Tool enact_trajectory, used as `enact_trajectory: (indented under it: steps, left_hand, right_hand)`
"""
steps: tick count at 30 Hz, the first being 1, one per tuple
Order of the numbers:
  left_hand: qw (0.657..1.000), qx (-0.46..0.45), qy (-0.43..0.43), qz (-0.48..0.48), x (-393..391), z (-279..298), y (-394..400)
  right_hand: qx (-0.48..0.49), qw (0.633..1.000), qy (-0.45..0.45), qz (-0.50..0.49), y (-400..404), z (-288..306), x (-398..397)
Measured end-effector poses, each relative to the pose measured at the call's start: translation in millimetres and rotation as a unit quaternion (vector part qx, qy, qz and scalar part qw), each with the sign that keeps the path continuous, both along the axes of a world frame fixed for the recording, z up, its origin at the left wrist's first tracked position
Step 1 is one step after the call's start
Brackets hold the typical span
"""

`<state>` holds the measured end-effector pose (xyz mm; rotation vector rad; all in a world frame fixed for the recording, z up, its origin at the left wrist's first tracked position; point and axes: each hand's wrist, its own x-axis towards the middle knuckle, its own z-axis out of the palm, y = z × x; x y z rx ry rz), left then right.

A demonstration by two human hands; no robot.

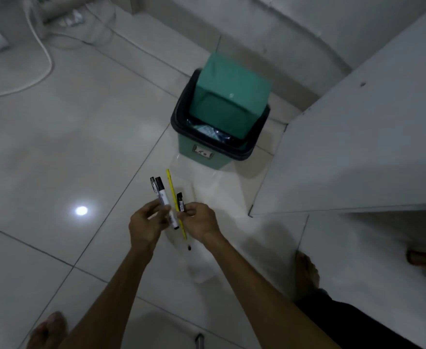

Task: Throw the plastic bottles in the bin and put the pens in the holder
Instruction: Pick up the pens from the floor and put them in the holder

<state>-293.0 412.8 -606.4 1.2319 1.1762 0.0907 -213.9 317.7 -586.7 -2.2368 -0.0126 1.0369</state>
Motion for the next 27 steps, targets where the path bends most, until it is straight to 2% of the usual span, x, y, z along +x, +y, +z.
enact_trajectory:
  steps: [5,9,13,18,27]
  left_hand:
    - [0.995,-0.045,-0.083,-0.034,2,84,-5]
    - [0.988,-0.044,-0.128,-0.069,5,159,-6]
    - [0.984,-0.014,-0.154,-0.089,4,238,-3]
    - [0.974,0.044,-0.19,-0.113,-1,331,4]
    - [0.939,0.135,-0.278,-0.151,14,492,-25]
  right_hand:
    - [0.027,0.998,-0.018,-0.045,-8,84,-1]
    - [0.061,0.994,-0.07,-0.057,-16,157,-3]
    - [0.104,0.985,-0.132,-0.047,-18,234,-8]
    - [0.153,0.973,-0.156,-0.07,-11,321,-15]
    - [0.263,0.934,-0.225,-0.088,-45,472,-3]
